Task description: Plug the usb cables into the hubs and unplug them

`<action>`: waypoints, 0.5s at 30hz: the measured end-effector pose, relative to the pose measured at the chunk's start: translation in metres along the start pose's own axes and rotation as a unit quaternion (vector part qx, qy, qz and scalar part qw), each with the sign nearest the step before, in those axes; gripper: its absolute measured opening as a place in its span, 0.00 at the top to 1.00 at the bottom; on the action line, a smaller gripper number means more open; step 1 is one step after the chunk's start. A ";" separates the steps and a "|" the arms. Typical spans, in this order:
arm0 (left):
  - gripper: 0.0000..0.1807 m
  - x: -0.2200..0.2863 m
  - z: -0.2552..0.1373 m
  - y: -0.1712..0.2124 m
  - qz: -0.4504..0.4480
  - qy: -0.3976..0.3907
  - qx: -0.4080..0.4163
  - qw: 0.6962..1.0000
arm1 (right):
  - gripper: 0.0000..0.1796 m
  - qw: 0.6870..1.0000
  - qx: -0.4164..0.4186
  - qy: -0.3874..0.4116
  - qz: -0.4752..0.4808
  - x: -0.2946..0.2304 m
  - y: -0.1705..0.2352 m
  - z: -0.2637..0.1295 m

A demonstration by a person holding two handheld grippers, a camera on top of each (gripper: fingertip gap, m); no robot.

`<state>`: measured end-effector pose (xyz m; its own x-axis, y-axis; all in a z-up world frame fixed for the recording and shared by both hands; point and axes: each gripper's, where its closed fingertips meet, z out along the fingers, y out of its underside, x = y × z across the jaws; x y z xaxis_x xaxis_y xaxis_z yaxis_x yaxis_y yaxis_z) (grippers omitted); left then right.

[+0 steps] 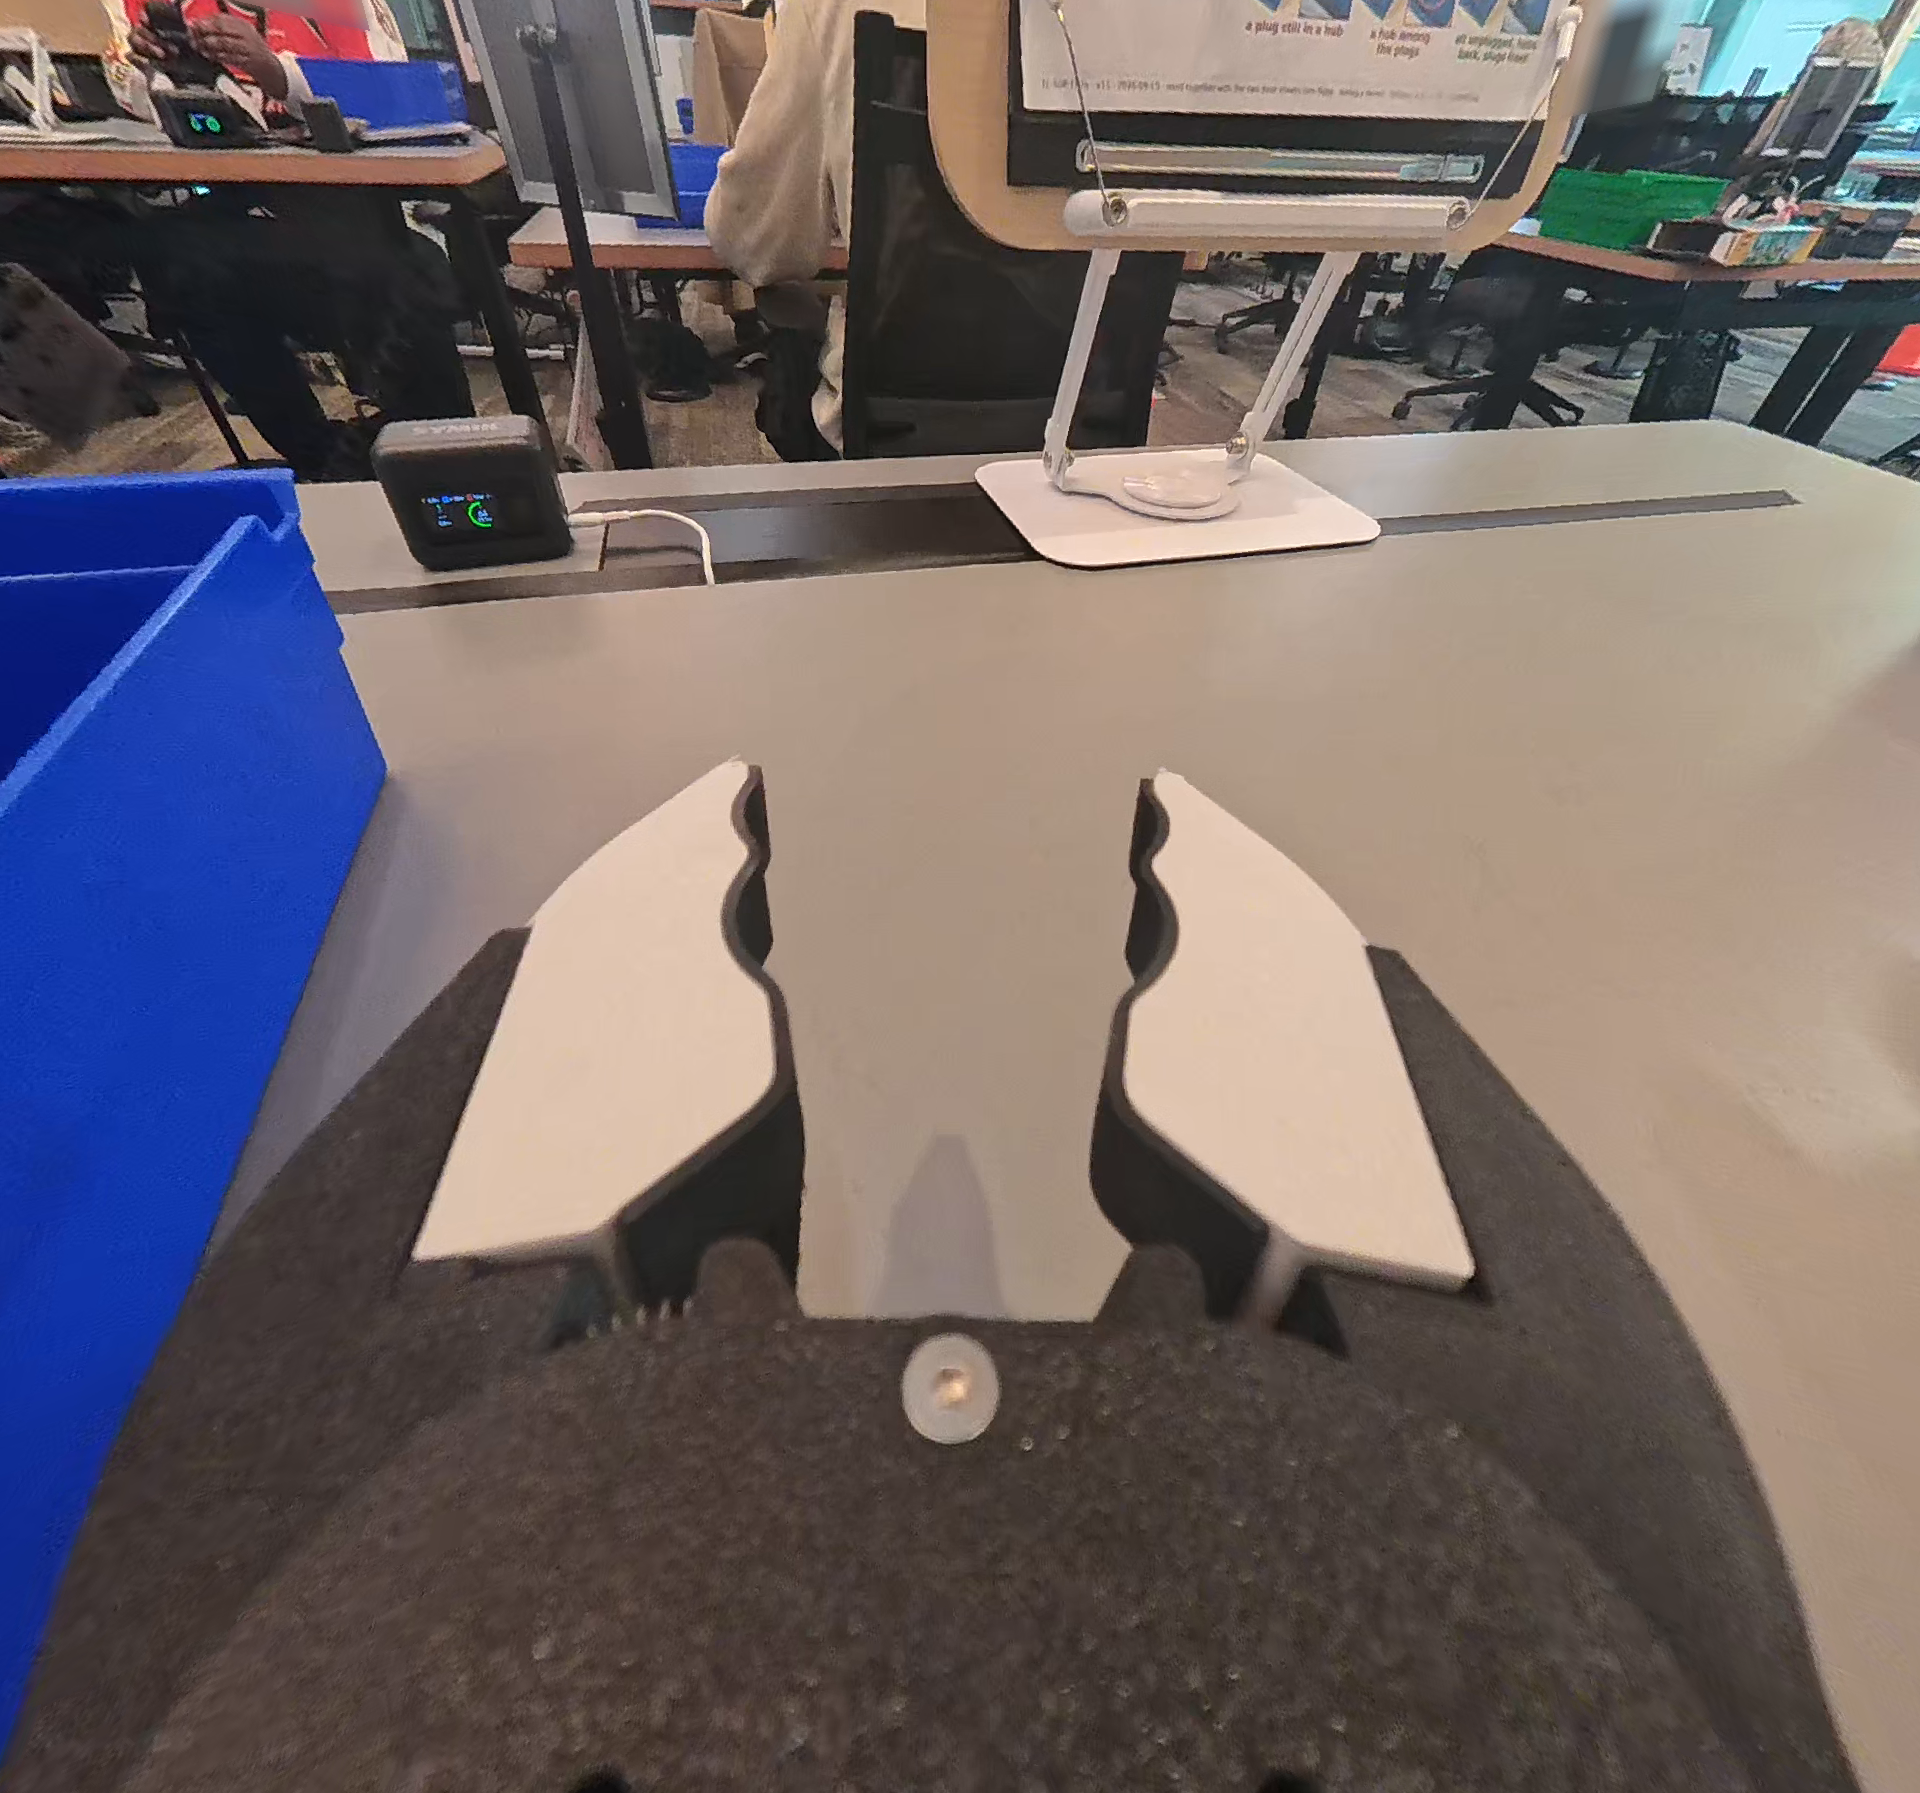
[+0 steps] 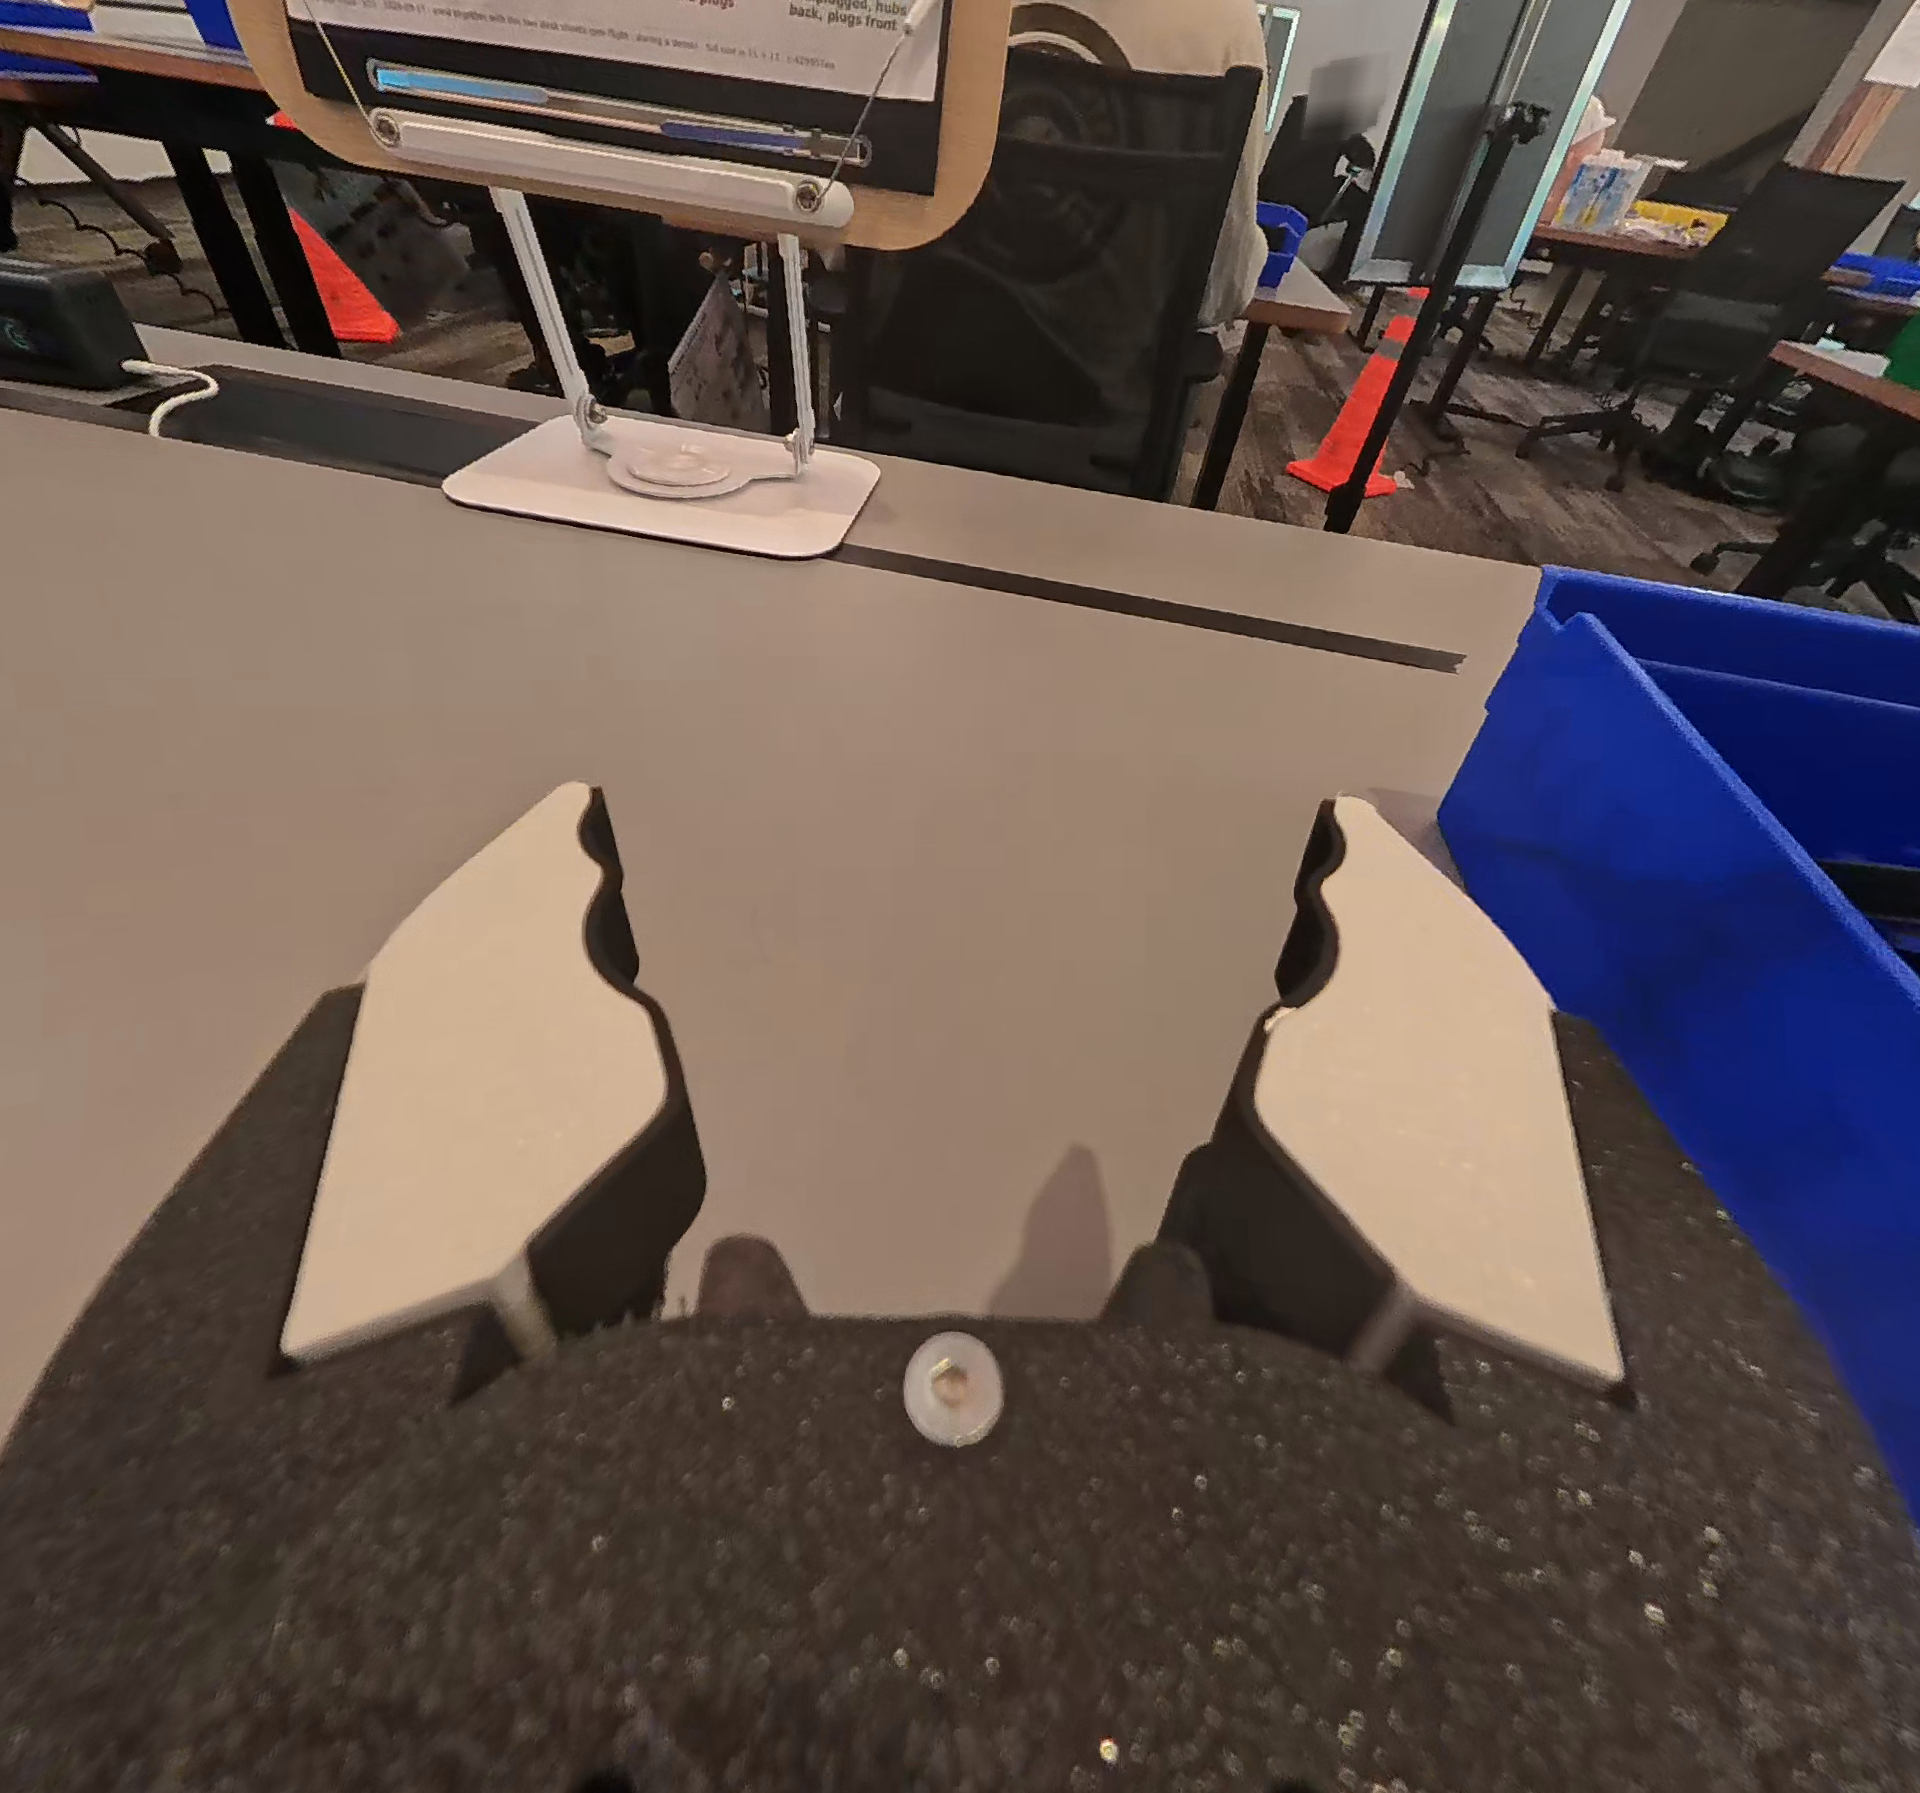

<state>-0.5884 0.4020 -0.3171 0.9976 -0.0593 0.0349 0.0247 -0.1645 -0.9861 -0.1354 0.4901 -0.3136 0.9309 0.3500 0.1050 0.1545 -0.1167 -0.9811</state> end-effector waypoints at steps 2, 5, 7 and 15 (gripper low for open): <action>0.63 0.001 0.000 0.000 0.000 0.004 -0.001 1.000 | 0.33 1.000 0.000 -0.001 -0.002 -0.001 0.000 0.001; 0.63 0.001 -0.001 -0.002 0.001 0.004 0.004 1.000 | 0.33 1.000 0.000 -0.001 -0.001 -0.001 0.000 0.002; 0.64 0.002 -0.001 -0.002 0.000 0.008 0.004 1.000 | 0.33 1.000 0.001 -0.002 0.001 -0.002 0.000 0.002; 0.64 0.007 -0.001 -0.004 0.004 0.023 0.008 1.000 | 0.34 1.000 0.003 -0.014 0.004 -0.004 0.000 0.005</action>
<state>-0.5813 0.4017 -0.3130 0.9937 -0.1065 0.0343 0.0182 -0.1482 -0.9888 -0.1407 0.4934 -0.3148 0.9224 0.3748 0.0930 0.1454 -0.1140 -0.9828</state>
